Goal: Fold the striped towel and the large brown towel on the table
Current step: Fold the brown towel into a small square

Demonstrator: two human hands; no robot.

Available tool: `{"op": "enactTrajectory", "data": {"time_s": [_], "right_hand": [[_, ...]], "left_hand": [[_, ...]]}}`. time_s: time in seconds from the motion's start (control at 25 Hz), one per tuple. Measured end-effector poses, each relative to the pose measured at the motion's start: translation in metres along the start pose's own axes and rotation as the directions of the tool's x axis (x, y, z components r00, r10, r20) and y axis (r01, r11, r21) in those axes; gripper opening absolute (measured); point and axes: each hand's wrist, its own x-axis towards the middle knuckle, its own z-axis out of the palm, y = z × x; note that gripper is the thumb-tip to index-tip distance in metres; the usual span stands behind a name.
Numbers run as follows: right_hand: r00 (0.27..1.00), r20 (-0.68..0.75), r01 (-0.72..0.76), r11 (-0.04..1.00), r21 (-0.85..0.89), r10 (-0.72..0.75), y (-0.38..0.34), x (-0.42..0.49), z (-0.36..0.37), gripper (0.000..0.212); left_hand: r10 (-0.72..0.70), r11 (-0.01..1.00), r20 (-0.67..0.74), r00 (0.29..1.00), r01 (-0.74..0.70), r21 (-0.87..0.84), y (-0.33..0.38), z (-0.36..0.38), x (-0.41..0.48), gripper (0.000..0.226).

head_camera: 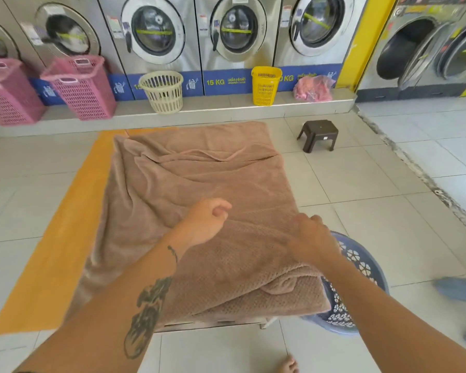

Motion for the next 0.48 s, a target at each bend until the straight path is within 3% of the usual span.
{"op": "enactTrajectory", "data": {"time_s": [0.12,0.2,0.32,0.48], "right_hand": [[0.957,0.156,0.217,0.960,0.179,-0.246,-0.051,-0.043,0.039,0.034],[0.883,0.285,0.329,0.925,0.190,-0.373,-0.081,-0.072,0.080,0.038],[0.837,0.330,0.461,0.887,0.007,-0.437,-0.112,-0.103,0.143,0.047],[0.905,0.227,0.420,0.837,-0.351,-0.359,-0.123,-0.122,0.172,0.042]], "left_hand": [[-0.026,0.996,-0.059,0.998,0.021,-0.084,-0.065,-0.022,-0.067,0.030],[-0.062,0.978,-0.198,0.978,0.020,-0.208,-0.119,-0.038,-0.121,0.041],[-0.159,0.983,-0.469,0.869,0.097,-0.153,-0.189,-0.053,-0.190,0.037],[-0.062,0.998,-0.557,0.828,0.069,-0.010,-0.240,-0.041,-0.236,0.030]]}}
